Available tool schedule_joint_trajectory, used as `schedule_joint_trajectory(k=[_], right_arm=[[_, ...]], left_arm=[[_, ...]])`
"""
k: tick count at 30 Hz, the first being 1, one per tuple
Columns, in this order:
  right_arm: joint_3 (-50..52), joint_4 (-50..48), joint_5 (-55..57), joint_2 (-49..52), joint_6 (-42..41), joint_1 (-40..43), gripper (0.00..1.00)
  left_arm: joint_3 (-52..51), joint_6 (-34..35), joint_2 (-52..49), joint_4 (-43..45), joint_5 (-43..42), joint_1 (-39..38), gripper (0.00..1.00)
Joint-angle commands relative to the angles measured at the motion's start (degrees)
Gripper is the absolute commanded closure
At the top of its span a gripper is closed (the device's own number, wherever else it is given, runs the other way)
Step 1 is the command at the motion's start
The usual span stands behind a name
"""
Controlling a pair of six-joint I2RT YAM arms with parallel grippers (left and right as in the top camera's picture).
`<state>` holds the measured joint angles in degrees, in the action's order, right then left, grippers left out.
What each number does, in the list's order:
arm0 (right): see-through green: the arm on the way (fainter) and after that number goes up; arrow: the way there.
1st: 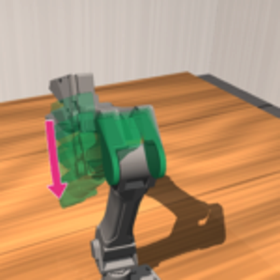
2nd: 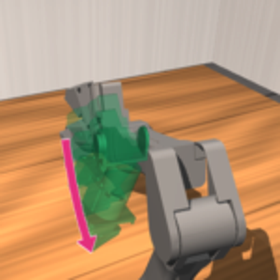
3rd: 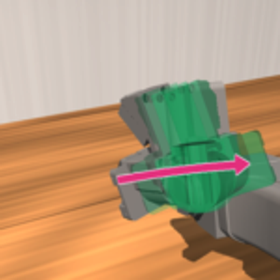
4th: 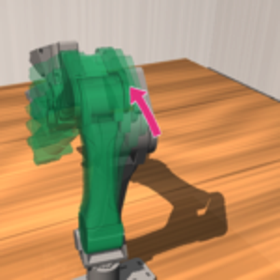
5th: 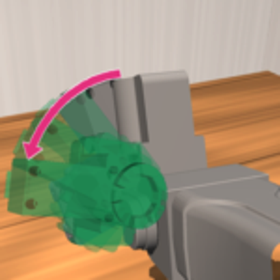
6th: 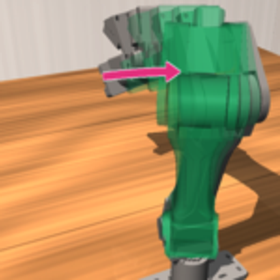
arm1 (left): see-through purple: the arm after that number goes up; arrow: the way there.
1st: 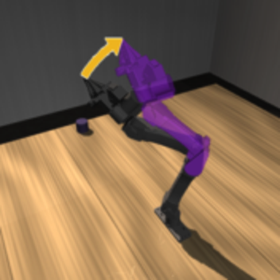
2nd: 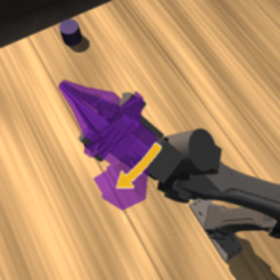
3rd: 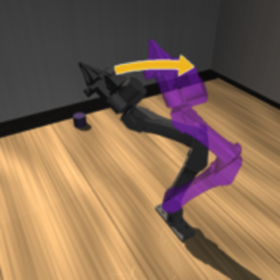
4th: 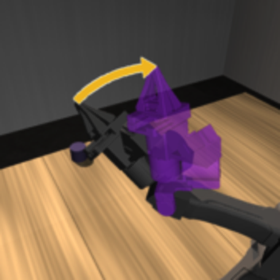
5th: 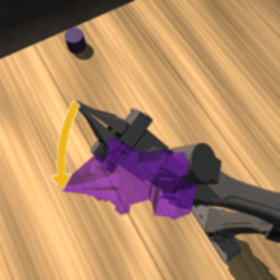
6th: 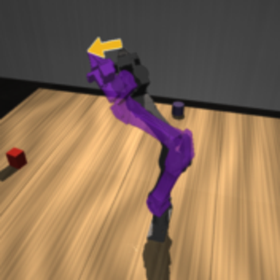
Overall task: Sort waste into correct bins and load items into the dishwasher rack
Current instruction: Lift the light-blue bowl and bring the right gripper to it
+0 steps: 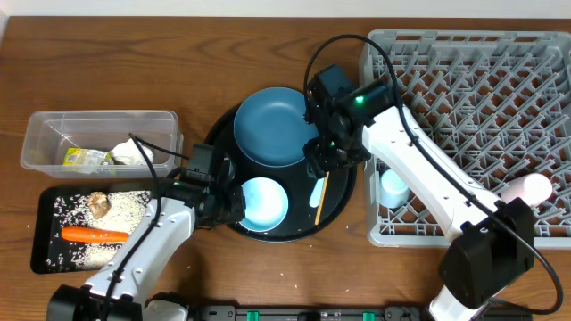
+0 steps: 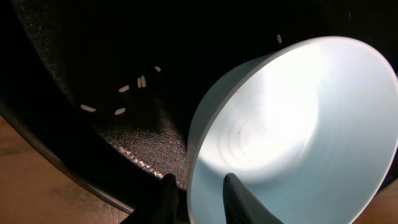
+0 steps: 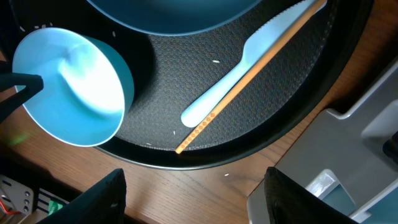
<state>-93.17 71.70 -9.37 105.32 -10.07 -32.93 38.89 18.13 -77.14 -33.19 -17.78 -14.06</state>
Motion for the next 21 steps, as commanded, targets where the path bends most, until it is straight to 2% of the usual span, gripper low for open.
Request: schedule_joint_trajectory(k=[1,6,16,21], right_arm=[[0.3,0.0,0.2,-1.0,-0.2,-0.6,0.36],[0.3,0.0,0.2,-1.0,-0.2,-0.6,0.36],[0.3,-0.2,0.0,-1.0,-0.2,-0.6,0.35],[0.3,0.0,-5.6,-1.0,1.8,-0.6,0.36]], left_arm=[[-0.9,0.2,-0.3,-0.1,0.5,-0.2,0.81],[-0.9,0.2,-0.3,-0.1,0.5,-0.2,0.94],[0.4,0.2,0.9,-0.4,-1.5,-0.2,0.94],[3.8,1.8,5.1,-2.3,-2.5,-0.2,0.94]])
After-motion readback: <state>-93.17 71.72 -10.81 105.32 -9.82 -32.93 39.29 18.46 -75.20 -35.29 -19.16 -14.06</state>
